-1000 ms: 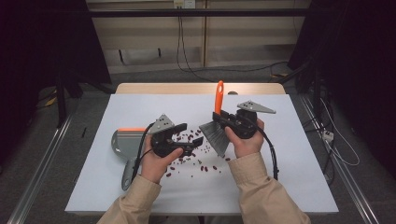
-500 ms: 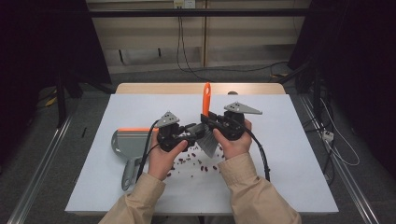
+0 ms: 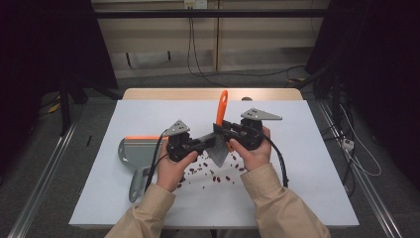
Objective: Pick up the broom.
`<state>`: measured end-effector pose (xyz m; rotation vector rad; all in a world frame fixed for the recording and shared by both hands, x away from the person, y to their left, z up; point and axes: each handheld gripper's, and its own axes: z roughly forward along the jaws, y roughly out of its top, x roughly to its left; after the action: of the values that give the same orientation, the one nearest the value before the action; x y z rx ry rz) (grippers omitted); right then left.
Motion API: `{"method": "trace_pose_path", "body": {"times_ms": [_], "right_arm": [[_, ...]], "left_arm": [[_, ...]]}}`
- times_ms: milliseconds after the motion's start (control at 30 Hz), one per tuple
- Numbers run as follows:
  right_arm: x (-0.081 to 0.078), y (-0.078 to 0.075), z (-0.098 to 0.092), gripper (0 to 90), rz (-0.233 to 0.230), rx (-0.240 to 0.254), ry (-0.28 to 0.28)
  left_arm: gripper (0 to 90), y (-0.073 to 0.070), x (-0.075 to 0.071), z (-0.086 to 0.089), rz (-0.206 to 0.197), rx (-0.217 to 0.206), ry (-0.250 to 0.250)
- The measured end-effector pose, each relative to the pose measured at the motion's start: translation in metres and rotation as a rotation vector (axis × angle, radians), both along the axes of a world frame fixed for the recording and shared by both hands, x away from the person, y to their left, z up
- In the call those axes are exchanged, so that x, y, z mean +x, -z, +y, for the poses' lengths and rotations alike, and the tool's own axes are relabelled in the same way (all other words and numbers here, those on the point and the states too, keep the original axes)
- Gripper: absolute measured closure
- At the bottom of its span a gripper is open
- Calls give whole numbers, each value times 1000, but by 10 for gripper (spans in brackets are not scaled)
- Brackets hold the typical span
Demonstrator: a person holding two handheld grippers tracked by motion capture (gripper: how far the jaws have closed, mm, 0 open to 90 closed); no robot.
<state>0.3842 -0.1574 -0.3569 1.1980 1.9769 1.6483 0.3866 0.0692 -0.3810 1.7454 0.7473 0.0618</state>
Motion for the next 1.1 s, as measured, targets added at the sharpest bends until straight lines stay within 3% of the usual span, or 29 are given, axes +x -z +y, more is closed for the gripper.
{"method": "trace_pose_path", "body": {"times_ms": [133,233,533,1100], "right_arm": [[-3,0,-14,451,-21,12,-17],[-6,2,-30,408,-33,32,-9],[-13,20,-57,399,-26,21,-6],[-17,40,-54,384,-13,10,-107]], "left_arm": [[843,0,0,3,3,-3,1],[843,0,0,5,2,-3,2],[842,0,1,5,-6,0,8],[842,-1,-2,3,-16,0,40]]}}
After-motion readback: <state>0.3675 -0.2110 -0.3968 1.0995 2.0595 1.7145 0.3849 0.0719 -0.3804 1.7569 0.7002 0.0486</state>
